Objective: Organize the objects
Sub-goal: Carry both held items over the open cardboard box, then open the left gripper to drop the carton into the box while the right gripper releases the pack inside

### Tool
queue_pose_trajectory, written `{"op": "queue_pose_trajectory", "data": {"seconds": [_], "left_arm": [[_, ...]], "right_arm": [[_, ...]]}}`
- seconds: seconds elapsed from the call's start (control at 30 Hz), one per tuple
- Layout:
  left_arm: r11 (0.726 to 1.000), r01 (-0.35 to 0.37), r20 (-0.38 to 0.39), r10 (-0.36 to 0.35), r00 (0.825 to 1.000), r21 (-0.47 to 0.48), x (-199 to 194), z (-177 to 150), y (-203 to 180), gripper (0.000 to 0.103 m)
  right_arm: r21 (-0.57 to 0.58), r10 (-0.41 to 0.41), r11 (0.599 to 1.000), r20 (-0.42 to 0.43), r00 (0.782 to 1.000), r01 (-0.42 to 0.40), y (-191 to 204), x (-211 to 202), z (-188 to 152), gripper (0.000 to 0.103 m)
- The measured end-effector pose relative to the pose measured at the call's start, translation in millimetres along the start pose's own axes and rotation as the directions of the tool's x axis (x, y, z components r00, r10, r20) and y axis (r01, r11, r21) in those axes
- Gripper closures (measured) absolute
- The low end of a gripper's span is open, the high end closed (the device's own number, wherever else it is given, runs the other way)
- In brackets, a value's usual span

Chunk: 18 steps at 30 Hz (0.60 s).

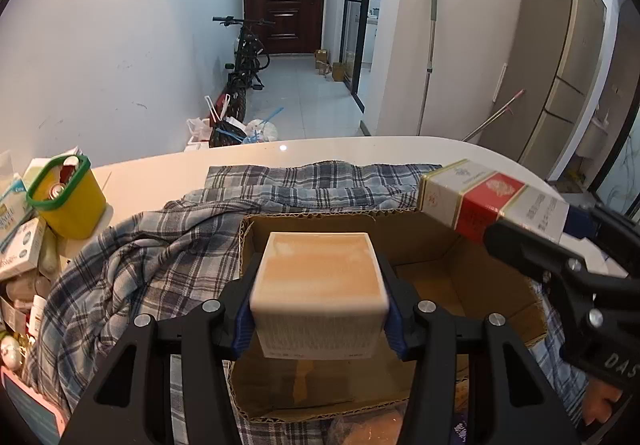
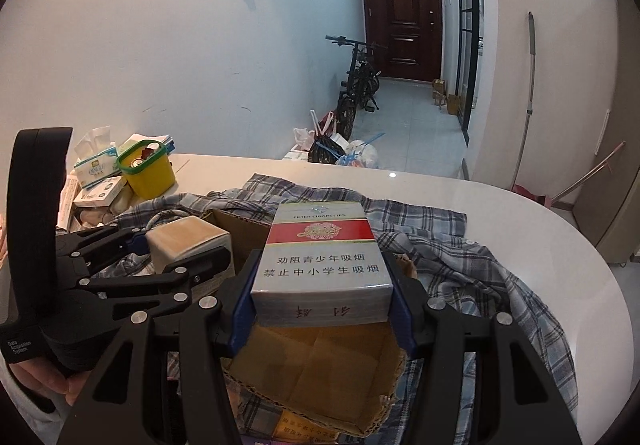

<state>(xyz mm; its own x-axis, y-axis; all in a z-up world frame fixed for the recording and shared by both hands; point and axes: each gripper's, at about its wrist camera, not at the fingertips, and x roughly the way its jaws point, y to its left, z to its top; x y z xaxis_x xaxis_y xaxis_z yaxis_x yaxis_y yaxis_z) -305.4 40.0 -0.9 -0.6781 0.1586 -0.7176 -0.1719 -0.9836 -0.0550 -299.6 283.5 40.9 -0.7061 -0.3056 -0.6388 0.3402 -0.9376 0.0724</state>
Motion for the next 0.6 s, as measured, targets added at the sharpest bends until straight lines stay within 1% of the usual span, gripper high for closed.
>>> {"op": "queue_pose_trajectory", "data": {"seconds": [0.07, 0.2, 0.43, 0.57, 0.6], "left_arm": [[1.000, -0.012, 0.004, 0.012, 1.000, 0.008, 1.0, -0.5, -1.0, 0.049], [1.000, -0.007, -0.018, 0.007, 1.000, -0.003, 6.8, -1.3, 0.6, 0.049], [1.000, -0.026, -0.022, 0.026, 0.999, 0.009, 9.6, -2.1, -1.0, 0.049], [0.999, -0.038, 0.003, 0.038, 0.999, 0.001, 4.0, -0.2, 1.0, 0.049], [0.999, -0.049, 0.017, 0.049, 0.999, 0.000, 0.9, 0.7, 1.5, 0.047]], "right_arm": [[-0.003, -0.014, 1.000, 0.001, 1.000, 0.014, -0.6, 1.6, 0.0, 0.048], [0.014, -0.005, 1.000, -0.007, 1.000, 0.005, -4.7, 3.5, 0.1, 0.048], [0.010, -0.010, 1.000, -0.017, 1.000, 0.010, -3.9, 7.6, -1.0, 0.048], [0.010, -0.011, 1.000, -0.026, 1.000, 0.011, -2.5, 9.3, -2.3, 0.048], [0.010, -0.016, 1.000, -0.032, 0.999, 0.016, -1.7, 10.1, -3.3, 0.048]]}}
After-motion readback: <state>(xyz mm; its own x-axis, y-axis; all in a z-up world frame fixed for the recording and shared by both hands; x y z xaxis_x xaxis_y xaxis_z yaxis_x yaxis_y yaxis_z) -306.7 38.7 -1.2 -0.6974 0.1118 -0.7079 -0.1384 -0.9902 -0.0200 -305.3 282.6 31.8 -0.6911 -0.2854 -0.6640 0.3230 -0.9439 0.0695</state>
